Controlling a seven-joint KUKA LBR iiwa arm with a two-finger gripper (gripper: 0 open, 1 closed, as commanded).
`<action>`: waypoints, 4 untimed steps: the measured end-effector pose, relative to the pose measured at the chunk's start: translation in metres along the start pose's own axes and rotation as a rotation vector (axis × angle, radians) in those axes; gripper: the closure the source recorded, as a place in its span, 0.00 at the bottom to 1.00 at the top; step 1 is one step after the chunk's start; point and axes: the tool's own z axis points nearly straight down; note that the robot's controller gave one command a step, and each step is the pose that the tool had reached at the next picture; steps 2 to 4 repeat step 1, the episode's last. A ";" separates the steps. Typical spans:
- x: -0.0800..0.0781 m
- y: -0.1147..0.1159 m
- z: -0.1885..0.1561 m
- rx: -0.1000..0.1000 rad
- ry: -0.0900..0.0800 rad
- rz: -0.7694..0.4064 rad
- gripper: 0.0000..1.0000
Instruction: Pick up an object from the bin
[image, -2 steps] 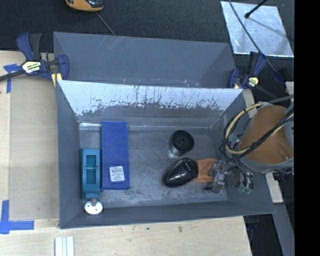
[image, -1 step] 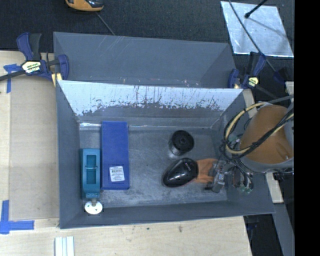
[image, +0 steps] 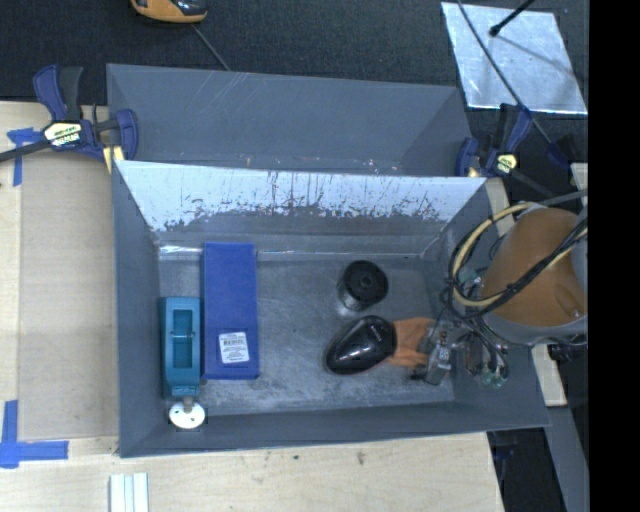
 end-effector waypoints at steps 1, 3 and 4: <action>0.001 0.000 -0.012 0.000 0.002 0.000 1.00; 0.001 0.000 -0.012 0.000 0.002 0.000 1.00; 0.001 0.000 -0.012 0.000 0.002 0.000 1.00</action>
Offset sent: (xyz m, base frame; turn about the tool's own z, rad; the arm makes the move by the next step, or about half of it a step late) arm 0.0000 -0.0002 0.0266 0.0000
